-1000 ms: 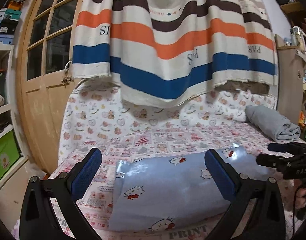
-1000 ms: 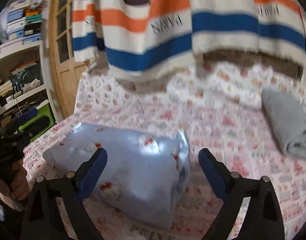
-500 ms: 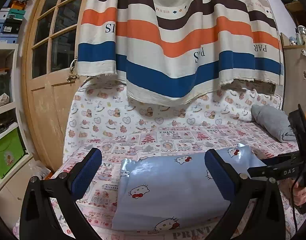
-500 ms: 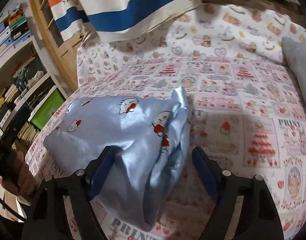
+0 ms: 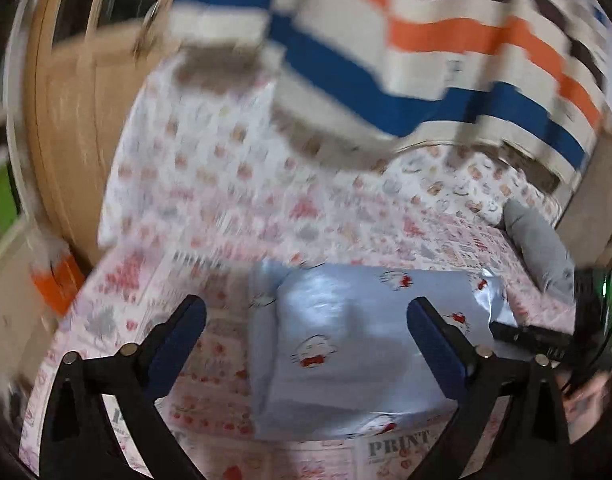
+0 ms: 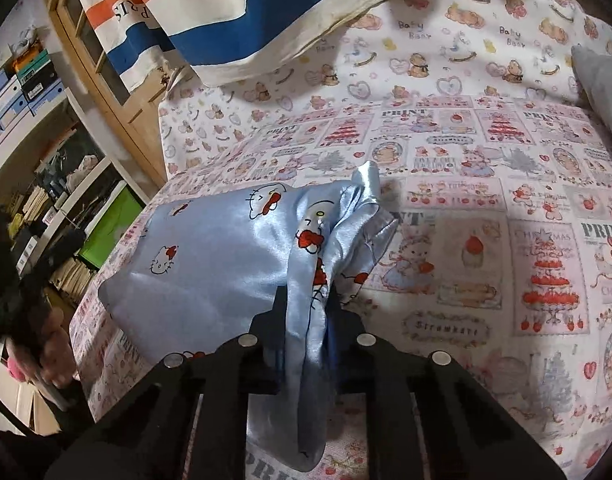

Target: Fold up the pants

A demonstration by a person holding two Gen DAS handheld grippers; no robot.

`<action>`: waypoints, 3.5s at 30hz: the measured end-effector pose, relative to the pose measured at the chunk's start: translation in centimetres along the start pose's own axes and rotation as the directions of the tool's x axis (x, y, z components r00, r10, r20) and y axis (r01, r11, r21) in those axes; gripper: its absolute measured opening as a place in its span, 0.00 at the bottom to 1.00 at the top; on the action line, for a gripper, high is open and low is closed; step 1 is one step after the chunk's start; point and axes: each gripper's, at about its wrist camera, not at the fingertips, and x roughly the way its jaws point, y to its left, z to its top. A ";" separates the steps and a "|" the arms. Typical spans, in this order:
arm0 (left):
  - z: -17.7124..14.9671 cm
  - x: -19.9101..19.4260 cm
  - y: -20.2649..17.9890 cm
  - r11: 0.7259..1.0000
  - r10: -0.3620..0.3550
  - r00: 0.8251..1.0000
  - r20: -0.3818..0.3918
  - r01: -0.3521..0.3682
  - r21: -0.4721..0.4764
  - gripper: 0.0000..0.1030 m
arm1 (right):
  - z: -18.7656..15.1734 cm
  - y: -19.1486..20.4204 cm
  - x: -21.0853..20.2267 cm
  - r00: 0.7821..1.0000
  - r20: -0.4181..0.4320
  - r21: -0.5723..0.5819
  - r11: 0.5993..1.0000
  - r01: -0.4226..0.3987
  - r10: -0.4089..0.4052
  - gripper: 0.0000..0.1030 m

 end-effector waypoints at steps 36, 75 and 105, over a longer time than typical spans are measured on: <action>-0.2 9.1 -0.9 0.983 -0.147 0.950 -0.274 0.171 0.067 0.33 | -0.1 -0.3 0.0 1.000 0.005 0.031 0.999 -0.018 0.017 0.16; -4.4 -1.8 -11.2 0.926 -0.033 0.997 -0.071 0.057 0.374 0.04 | -5.1 0.7 -9.3 0.988 0.094 -0.030 0.992 0.123 -0.119 0.05; -6.9 0.8 -8.3 0.952 -0.008 0.982 -0.190 0.065 0.300 0.61 | -6.5 -0.7 -9.5 0.972 0.118 -0.006 0.978 0.207 -0.204 0.64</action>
